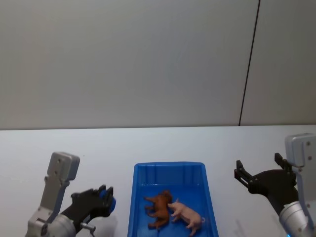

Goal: Pick up the two dolls from the table and place them into the box.

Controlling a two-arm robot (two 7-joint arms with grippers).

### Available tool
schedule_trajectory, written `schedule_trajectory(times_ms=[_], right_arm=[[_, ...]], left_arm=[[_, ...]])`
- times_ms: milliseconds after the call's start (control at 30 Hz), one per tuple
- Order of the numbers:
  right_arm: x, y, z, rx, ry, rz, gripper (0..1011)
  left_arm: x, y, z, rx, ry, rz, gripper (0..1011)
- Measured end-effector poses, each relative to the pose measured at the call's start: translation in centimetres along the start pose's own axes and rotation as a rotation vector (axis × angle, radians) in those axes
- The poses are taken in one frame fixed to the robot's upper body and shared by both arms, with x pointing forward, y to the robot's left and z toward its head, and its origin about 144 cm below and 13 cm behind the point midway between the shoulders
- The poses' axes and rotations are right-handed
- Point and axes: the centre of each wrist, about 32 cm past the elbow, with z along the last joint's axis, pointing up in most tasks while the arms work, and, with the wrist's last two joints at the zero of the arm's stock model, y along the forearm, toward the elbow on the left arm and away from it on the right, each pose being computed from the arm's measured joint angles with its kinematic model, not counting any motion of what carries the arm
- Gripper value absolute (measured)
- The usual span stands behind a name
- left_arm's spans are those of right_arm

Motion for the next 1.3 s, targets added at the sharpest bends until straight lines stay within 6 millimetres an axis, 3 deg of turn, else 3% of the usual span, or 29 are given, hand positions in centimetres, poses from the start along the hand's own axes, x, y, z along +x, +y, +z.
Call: schedule_trajectory(times_ms=[467, 867, 967, 1300], right_arm=[[0.0, 0.0, 0.0, 0.0, 0.0, 0.0, 1001], [0.0, 0.0, 0.0, 0.0, 0.0, 0.0, 1001], [0.0, 0.0, 0.0, 0.0, 0.0, 0.0, 1001], [0.0, 0.0, 0.0, 0.0, 0.0, 0.0, 1001]], left_arm=[[-0.5, -1.0, 3.7, -0.147, -0.086, -0.097, 136], [-1.8, -3.1, 5.9, -0.218, -0.119, -0.251, 140], [-2.1, -3.6, 6.2, -0.228, -0.118, -0.287, 177], [-2.5, -4.5, 6.7, -0.253, -0.118, -0.35, 521]])
